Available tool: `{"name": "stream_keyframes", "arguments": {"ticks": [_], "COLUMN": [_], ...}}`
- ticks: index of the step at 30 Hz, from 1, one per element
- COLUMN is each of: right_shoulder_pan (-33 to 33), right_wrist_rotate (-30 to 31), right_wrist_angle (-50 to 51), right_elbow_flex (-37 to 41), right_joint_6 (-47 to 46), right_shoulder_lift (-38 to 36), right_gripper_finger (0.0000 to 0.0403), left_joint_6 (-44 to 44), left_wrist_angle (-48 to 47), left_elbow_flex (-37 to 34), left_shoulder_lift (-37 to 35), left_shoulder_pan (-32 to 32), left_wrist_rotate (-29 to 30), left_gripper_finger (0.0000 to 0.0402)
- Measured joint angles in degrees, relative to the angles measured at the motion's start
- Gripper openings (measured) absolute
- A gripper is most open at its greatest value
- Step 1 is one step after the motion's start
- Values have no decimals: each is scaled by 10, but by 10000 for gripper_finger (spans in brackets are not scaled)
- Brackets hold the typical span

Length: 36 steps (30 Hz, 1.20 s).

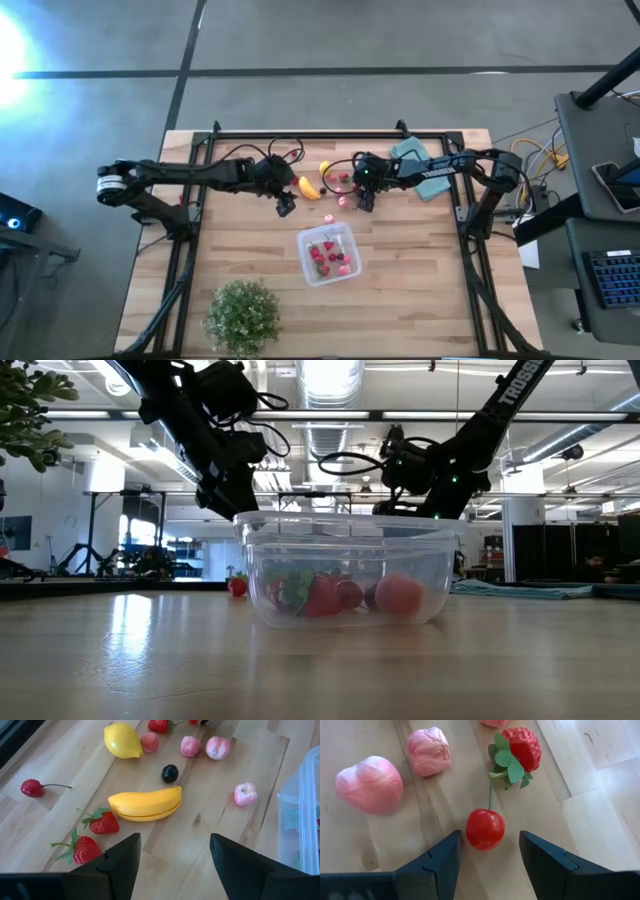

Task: Pick and placing Produce into tupperware
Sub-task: Put the red cherry into the transparent bin

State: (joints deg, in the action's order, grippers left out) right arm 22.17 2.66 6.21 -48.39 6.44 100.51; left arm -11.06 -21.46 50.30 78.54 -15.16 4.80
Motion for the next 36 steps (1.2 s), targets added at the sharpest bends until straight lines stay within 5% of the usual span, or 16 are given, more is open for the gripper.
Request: {"name": "stream_keyframes", "arguments": {"ticks": [14, 27, 36], "right_shoulder_pan": [0, 0, 0], "right_wrist_rotate": [-3, -17, -16], "right_wrist_angle": [-11, -11, -13], "right_elbow_flex": [1, 1, 1], "right_joint_6": [-49, -50, -49], "right_shoulder_lift": [0, 1, 1], "right_gripper_finger": [190, 113, 108], "left_joint_6": [0, 10, 11], "left_wrist_angle": [0, 0, 0], "left_elbow_flex": [-1, -1, -2], "left_shoulder_lift": [0, 0, 0], "left_shoulder_pan": [-2, -2, -2], "left_wrist_rotate": [0, 0, 0], "left_gripper_finger": [224, 224, 224]}}
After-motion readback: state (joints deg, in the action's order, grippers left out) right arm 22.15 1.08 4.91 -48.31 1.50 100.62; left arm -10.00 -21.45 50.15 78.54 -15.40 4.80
